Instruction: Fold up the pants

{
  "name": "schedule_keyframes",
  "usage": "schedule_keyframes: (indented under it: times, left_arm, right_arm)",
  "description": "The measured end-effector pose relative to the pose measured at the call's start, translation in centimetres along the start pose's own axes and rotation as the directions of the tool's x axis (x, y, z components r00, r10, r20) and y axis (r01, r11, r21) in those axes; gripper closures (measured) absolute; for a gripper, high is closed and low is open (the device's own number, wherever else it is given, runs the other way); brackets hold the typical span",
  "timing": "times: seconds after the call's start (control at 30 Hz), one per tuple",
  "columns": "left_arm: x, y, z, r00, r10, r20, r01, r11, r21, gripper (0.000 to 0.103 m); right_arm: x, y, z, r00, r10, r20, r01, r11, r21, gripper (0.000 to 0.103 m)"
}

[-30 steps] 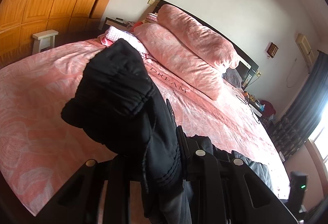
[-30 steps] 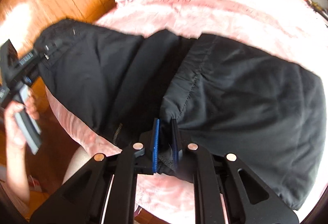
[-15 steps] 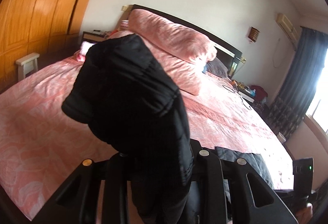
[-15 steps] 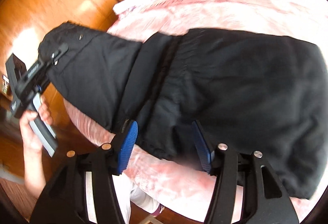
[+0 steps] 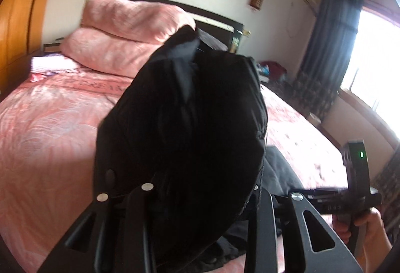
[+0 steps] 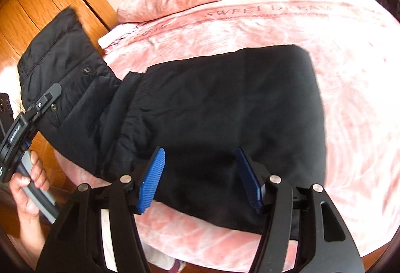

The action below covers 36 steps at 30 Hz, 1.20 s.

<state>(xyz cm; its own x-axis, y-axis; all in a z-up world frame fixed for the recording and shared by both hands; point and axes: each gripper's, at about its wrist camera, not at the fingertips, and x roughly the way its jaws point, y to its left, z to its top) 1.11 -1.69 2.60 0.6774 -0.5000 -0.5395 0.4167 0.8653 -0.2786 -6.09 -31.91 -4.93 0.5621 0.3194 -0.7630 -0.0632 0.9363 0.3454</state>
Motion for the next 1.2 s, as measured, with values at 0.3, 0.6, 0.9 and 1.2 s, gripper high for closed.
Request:
schedule_keyframes:
  times: [0.3,0.6,0.9,1.2]
  left_arm:
    - [5.9,-2.3,-3.7,0.957,-0.159,-0.245,0.164,0.986,0.002,0.039]
    - [2.3,0.2,-1.7,0.983,-0.073,-0.169,0.061,0.995,-0.078,0.011]
    - [5.5,3.9,-4.2,0.927,0.237,-0.292,-0.232,0.971,0.052,0.011]
    - [3.8,5.4,-4.7,0.93,0.229,-0.287,-0.246,0.969,-0.025,0.006]
  right_arm:
    - [0.6,-1.8,-0.1,1.0,-0.015,-0.003,0.015,1.0,0.019,0.038]
    - [-0.1,-1.2,0.6,1.0,-0.009,0.0,0.009,1.0,0.004,0.034]
    - [0.9,3.1,3.2,0.997,0.075,-0.015,-0.075,0.995,-0.06,0.017]
    - [7.3,4.7,4.1,0.986,0.131,-0.106,-0.131,0.991,0.0,0.047]
